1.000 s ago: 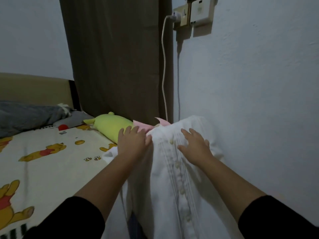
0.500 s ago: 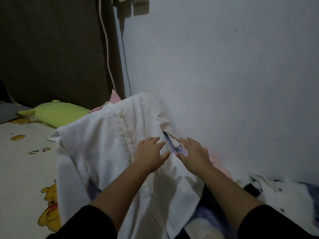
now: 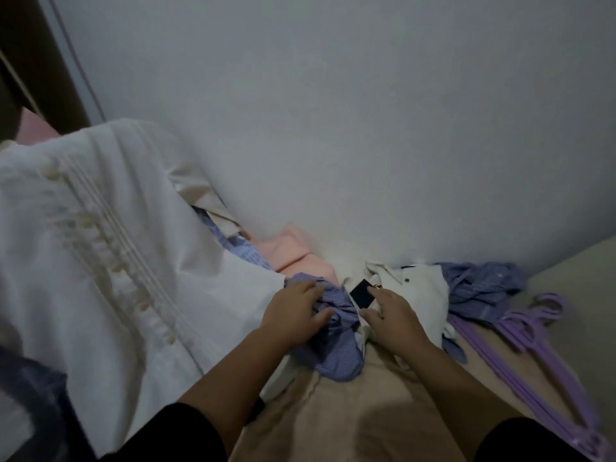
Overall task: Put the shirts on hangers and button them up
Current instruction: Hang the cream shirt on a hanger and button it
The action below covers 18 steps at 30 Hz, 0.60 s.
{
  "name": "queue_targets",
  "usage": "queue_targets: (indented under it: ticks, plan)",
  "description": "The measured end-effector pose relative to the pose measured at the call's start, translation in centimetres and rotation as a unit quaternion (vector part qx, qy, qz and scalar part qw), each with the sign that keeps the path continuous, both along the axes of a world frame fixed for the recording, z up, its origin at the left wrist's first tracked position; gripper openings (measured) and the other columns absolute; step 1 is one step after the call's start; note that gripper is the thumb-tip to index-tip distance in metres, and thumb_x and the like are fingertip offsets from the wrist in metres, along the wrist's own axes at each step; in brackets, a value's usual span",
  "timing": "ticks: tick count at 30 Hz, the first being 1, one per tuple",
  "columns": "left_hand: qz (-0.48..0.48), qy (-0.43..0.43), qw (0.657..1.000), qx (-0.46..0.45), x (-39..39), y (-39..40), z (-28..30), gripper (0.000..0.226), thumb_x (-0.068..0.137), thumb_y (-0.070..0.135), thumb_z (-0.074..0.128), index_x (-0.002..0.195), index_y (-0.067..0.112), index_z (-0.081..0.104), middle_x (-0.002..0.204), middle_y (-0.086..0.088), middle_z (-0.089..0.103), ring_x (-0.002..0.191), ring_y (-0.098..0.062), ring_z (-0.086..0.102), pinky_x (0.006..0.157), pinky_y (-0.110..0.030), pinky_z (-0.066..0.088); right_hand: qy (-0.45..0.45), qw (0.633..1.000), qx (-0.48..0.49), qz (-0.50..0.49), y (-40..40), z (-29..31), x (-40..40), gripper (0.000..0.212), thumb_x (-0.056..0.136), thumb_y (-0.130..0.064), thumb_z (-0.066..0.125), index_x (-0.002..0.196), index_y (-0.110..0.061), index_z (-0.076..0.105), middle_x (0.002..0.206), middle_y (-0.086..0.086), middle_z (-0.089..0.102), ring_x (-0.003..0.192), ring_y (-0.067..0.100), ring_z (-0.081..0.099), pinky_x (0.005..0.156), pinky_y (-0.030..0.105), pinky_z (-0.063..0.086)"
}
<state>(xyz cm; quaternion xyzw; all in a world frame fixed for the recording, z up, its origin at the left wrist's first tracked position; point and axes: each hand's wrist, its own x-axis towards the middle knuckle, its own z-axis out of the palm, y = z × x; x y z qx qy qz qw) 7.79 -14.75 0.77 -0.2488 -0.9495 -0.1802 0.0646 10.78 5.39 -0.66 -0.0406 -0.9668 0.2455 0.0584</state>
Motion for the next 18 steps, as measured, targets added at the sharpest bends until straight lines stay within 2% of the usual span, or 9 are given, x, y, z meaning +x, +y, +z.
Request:
queue_targets:
  ticks: [3, 9, 12, 14, 16, 18]
  plan:
    - [-0.023, -0.017, 0.999, 0.022, -1.6, 2.2, -1.8, 0.058, 0.094, 0.045, 0.049, 0.146, 0.022, 0.036, 0.15, 0.002, 0.038, 0.136, -0.015, 0.032, 0.109, -0.026, 0.024, 0.009, 0.999, -0.039, -0.017, 2.3, -1.7, -1.2, 0.051, 0.091, -0.033, 0.057, 0.138, -0.016, 0.046, 0.139, 0.006, 0.049, 0.128, 0.022, 0.042, 0.107, 0.038, 0.034]
    - [-0.055, -0.063, 0.995, 0.056, -6.4, 8.1, -5.0, 0.061, 0.094, 0.042, 0.053, 0.147, 0.019, 0.034, 0.148, 0.0, 0.039, 0.134, -0.015, 0.032, 0.109, -0.026, 0.024, 0.01, 0.994, -0.097, -0.044, 7.6, -5.7, -4.8, 0.049, 0.089, -0.026, 0.063, 0.133, -0.009, 0.051, 0.136, 0.015, 0.05, 0.127, 0.029, 0.043, 0.11, 0.04, 0.032]
    - [-0.051, -0.073, 0.994, 0.065, -9.4, 10.4, -6.5, 0.061, 0.093, 0.04, 0.053, 0.146, 0.017, 0.035, 0.148, -0.001, 0.04, 0.134, -0.016, 0.034, 0.109, -0.026, 0.023, 0.022, 0.994, -0.099, -0.043, 8.8, -7.0, -6.9, 0.058, 0.081, -0.037, 0.052, 0.131, -0.008, 0.053, 0.134, 0.014, 0.051, 0.128, 0.029, 0.042, 0.108, 0.026, 0.024]
    - [-0.045, -0.077, 0.994, 0.068, -11.0, 11.4, -7.5, 0.06, 0.094, 0.038, 0.054, 0.146, 0.017, 0.035, 0.149, -0.002, 0.039, 0.135, -0.017, 0.033, 0.11, -0.027, 0.024, 0.038, 0.994, -0.092, -0.037, 9.2, -7.7, -8.3, 0.059, 0.078, -0.036, 0.051, 0.129, -0.007, 0.055, 0.134, 0.016, 0.051, 0.129, 0.031, 0.041, 0.106, 0.021, 0.019]
    - [-0.054, -0.076, 0.994, 0.062, -12.5, 12.0, -8.3, 0.06, 0.093, 0.037, 0.055, 0.147, 0.018, 0.034, 0.147, -0.002, 0.041, 0.134, -0.018, 0.036, 0.108, -0.028, 0.027, 0.062, 0.993, -0.097, -0.04, 9.3, -8.4, -9.6, 0.059, 0.079, -0.036, 0.053, 0.129, -0.006, 0.055, 0.135, 0.019, 0.049, 0.13, 0.034, 0.04, 0.109, 0.026, 0.02]
    - [-0.062, -0.085, 0.993, 0.047, -13.5, 12.4, -8.8, 0.064, 0.092, 0.038, 0.056, 0.148, 0.019, 0.031, 0.144, -0.002, 0.046, 0.13, -0.019, 0.04, 0.106, -0.03, 0.032, 0.077, 0.995, -0.052, -0.045, 9.7, -8.6, -10.7, 0.064, 0.083, -0.041, 0.056, 0.138, -0.012, 0.046, 0.145, 0.017, 0.04, 0.136, 0.035, 0.032, 0.114, 0.041, 0.021]
